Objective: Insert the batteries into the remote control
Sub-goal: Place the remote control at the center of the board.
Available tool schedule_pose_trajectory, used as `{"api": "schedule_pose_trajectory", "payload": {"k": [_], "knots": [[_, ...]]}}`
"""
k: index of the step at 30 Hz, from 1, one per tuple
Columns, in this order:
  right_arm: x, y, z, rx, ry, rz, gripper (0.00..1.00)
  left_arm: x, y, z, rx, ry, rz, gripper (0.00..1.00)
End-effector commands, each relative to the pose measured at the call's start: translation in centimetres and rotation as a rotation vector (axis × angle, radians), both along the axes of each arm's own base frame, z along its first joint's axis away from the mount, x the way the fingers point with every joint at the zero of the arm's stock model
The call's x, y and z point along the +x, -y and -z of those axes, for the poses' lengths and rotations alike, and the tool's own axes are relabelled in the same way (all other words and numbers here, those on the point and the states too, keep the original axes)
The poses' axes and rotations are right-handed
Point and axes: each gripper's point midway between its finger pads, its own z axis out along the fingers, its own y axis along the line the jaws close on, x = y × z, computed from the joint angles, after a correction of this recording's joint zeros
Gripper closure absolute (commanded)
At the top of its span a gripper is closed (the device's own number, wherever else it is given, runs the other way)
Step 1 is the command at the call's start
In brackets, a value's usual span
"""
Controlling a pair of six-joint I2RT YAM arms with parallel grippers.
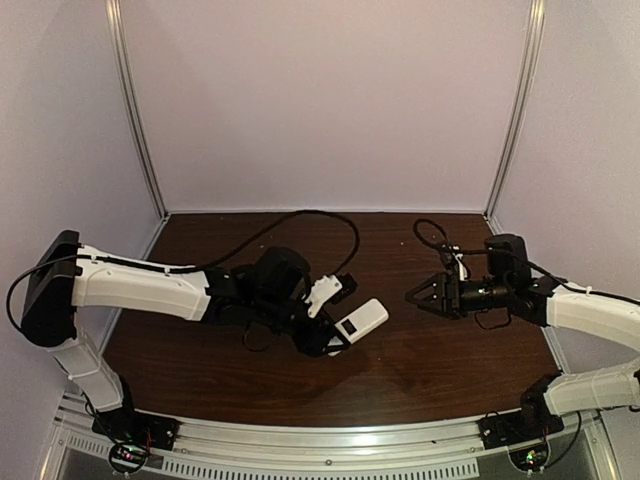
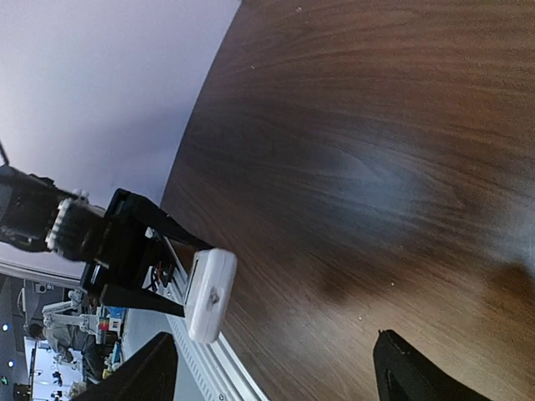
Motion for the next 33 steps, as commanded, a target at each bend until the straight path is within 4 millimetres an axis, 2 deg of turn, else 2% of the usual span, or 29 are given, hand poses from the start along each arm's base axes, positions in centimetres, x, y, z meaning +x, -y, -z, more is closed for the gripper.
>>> {"api": "schedule_pose_trajectory", "payload": {"k": [1,4,9,15,19,24,26,29,33], "knots": [[-1.1,0.8,4.8,-0.089,-0.119,-0.003,0.19,-1.9,0.3,4.3,0.268,0.209,0.197,0.73],[-1.9,0.7,6.5,-0.11,-0.162,-0.023,0.23,-2.8,1.2,6.0,0.33,0.242,0.276,0.75],[-3.2,0.3,9.3,-0.159,-0.224,-0.063,0.26,-3.1,2.4,7.0,0.359,0.271,0.343,0.74],[-4.3,-0.6,10.8,-0.164,-0.262,-0.092,0.32,-2.9,2.2,9.6,0.458,0.28,0.399,0.7],[-5.1,-1.0,11.9,-0.183,-0.294,-0.11,0.35,-3.2,2.4,10.2,0.459,0.271,0.424,0.65],[-5.6,-1.4,13.3,-0.2,-0.317,-0.123,0.36,-3.3,2.8,10.7,0.459,0.266,0.443,0.63],[-5.7,-1.4,13.6,-0.204,-0.324,-0.123,0.36,-3.3,2.8,11.0,0.469,0.259,0.447,0.57],[-5.8,-1.2,13.9,-0.214,-0.33,-0.121,0.36,-3.0,2.7,10.9,0.479,0.233,0.422,0.43],[-5.8,-1.1,14.3,-0.224,-0.333,-0.114,0.36,-2.3,2.8,8.8,0.433,0.24,0.363,0.33]]}}
